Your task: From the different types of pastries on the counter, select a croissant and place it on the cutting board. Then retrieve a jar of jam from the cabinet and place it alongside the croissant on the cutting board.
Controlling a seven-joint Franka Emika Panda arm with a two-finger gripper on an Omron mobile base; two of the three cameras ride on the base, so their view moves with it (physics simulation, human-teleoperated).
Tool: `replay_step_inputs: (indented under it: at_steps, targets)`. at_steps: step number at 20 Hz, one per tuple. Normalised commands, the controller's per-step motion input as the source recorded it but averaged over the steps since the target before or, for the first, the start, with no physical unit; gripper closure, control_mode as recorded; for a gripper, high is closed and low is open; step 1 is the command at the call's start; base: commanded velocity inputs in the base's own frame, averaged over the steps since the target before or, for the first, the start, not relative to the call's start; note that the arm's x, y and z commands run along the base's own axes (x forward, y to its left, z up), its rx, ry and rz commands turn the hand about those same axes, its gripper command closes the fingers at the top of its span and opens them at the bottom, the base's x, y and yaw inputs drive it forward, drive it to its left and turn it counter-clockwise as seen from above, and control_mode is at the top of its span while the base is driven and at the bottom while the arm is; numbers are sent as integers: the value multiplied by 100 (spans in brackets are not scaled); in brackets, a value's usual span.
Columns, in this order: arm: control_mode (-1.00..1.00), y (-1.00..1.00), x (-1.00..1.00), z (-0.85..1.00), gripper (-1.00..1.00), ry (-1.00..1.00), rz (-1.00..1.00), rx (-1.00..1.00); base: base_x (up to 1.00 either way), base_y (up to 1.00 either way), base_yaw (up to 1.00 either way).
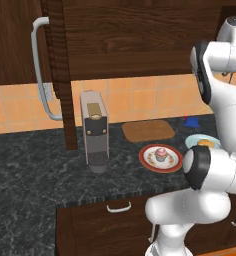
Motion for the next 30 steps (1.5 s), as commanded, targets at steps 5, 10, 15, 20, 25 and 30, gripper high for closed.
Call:
replay_step_inputs:
  at_steps: [5, 10, 15, 20, 25, 30]
  targets:
    - [-100, -27, 43, 43, -100, 0, -10, -1, 0, 0, 0]
    - [-100, -39, 7, 29, -100, -6, -14, -1, 0, 0, 0]
    - [-100, -38, 0, 0, -100, -28, -17, -5, 0, 0, 0]
    - [-100, -6, 12, 0, -100, -26, -10, 3, 0, 0, 0]
    - [-100, 0, 40, -8, -100, -6, 2, 0, 0, 0, 0]
    - [-100, -14, -9, 1, -100, -5, 4, 0, 0, 0, 0]
